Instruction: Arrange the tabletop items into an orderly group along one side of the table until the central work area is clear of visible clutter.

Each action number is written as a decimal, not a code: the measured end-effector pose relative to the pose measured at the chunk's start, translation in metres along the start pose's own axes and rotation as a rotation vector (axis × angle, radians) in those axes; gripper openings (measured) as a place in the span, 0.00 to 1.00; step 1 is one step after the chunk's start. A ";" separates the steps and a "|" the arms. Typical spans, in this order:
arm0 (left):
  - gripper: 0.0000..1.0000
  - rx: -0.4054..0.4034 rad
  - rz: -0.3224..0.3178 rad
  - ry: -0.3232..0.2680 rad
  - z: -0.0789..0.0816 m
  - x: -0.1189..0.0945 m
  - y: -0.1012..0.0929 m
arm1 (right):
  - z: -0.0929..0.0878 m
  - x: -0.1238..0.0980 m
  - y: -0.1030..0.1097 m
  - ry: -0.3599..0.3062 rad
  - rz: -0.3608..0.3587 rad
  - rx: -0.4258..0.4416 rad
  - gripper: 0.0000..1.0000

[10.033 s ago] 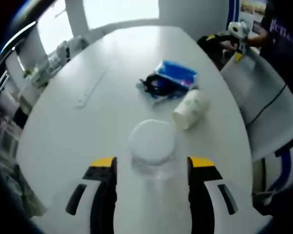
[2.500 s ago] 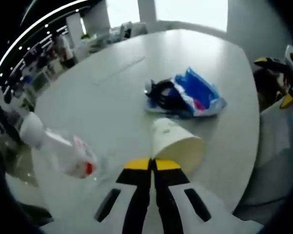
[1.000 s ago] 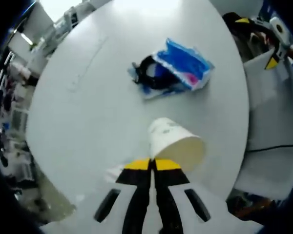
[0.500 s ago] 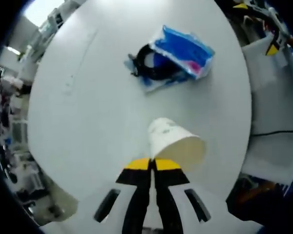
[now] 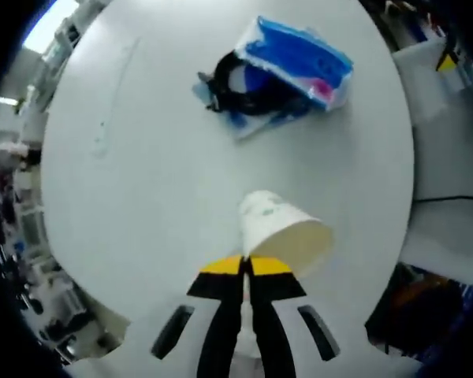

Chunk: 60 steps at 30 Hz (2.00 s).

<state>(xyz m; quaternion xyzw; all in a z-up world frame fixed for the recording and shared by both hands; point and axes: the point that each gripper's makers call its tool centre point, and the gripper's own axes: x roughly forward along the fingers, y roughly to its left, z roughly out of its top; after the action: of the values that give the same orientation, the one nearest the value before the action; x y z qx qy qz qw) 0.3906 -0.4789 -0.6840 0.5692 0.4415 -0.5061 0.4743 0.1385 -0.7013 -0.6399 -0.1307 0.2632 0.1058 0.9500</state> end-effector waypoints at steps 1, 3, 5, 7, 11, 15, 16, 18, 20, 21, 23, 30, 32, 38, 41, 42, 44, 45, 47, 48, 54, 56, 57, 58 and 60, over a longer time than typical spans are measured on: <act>0.00 -0.001 0.000 0.006 0.001 0.001 0.000 | 0.000 0.000 0.000 0.001 0.000 0.000 0.88; 0.00 0.005 -0.002 0.018 0.001 0.004 0.003 | -0.001 0.000 0.000 0.004 -0.001 -0.002 0.87; 0.00 0.003 -0.011 0.033 0.001 0.007 0.004 | -0.001 0.000 0.000 0.005 -0.001 -0.003 0.87; 0.00 -0.001 -0.010 0.036 0.002 0.008 0.005 | -0.001 0.000 -0.001 0.008 -0.002 -0.002 0.87; 0.00 -0.008 -0.006 0.042 0.003 0.009 0.008 | -0.002 0.000 -0.001 0.010 -0.001 -0.003 0.87; 0.00 -0.012 0.003 0.057 0.000 0.010 0.011 | -0.003 0.000 0.000 0.014 0.002 -0.006 0.86; 0.00 -0.012 0.006 0.059 0.000 0.012 0.013 | -0.003 0.000 0.000 0.016 0.001 -0.006 0.86; 0.00 -0.016 0.012 0.060 -0.001 0.013 0.016 | -0.004 0.000 0.000 0.019 0.001 -0.006 0.86; 0.00 -0.021 0.014 0.060 -0.001 0.014 0.019 | -0.004 0.000 0.000 0.020 0.000 -0.008 0.86; 0.00 -0.022 0.016 0.061 -0.002 0.015 0.019 | -0.004 0.000 0.000 0.021 0.000 -0.008 0.86; 0.00 -0.020 0.020 0.065 -0.002 0.016 0.022 | -0.005 0.000 0.000 0.022 -0.001 -0.008 0.86; 0.01 -0.009 0.030 0.104 -0.008 0.019 0.027 | -0.006 0.000 0.000 0.027 -0.002 -0.009 0.86; 0.01 -0.009 0.032 0.103 -0.007 0.020 0.028 | -0.006 0.000 0.000 0.028 -0.001 -0.008 0.86; 0.02 0.014 0.044 0.090 -0.001 0.021 0.030 | -0.006 0.000 0.000 0.030 -0.001 -0.012 0.86; 0.02 0.025 0.052 0.087 0.000 0.022 0.030 | -0.007 0.000 0.000 0.032 -0.002 -0.012 0.86; 0.02 0.026 0.045 0.082 0.001 0.023 0.029 | -0.007 0.000 0.000 0.032 -0.003 -0.013 0.86; 0.02 0.032 0.040 0.069 0.004 0.025 0.027 | -0.007 0.000 0.000 0.031 -0.003 -0.011 0.86; 0.02 0.034 0.041 0.075 0.003 0.026 0.027 | -0.007 0.000 -0.001 0.031 -0.004 -0.012 0.86; 0.03 0.044 0.042 0.079 0.002 0.028 0.027 | -0.007 0.000 -0.001 0.031 -0.005 -0.012 0.86; 0.04 0.046 0.044 0.079 0.002 0.028 0.027 | -0.007 0.000 -0.001 0.032 -0.005 -0.012 0.86; 0.10 0.036 0.050 0.057 0.003 0.026 0.027 | -0.006 0.000 0.000 0.029 -0.004 -0.013 0.86; 0.15 0.031 0.053 0.051 0.002 0.025 0.027 | -0.006 0.000 0.000 0.028 -0.003 -0.014 0.86; 0.19 0.029 0.056 0.047 0.002 0.024 0.028 | -0.006 0.000 0.000 0.028 -0.002 -0.014 0.86; 0.21 0.028 0.060 0.044 0.002 0.023 0.028 | -0.006 0.000 0.000 0.028 -0.001 -0.014 0.86; 0.23 0.046 0.077 0.039 0.001 0.020 0.031 | -0.006 0.000 0.000 0.028 0.000 -0.013 0.86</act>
<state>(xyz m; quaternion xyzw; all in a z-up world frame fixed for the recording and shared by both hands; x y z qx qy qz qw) 0.4228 -0.4849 -0.7008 0.6063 0.4164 -0.4863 0.4717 0.1361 -0.7029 -0.6446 -0.1386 0.2756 0.1056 0.9454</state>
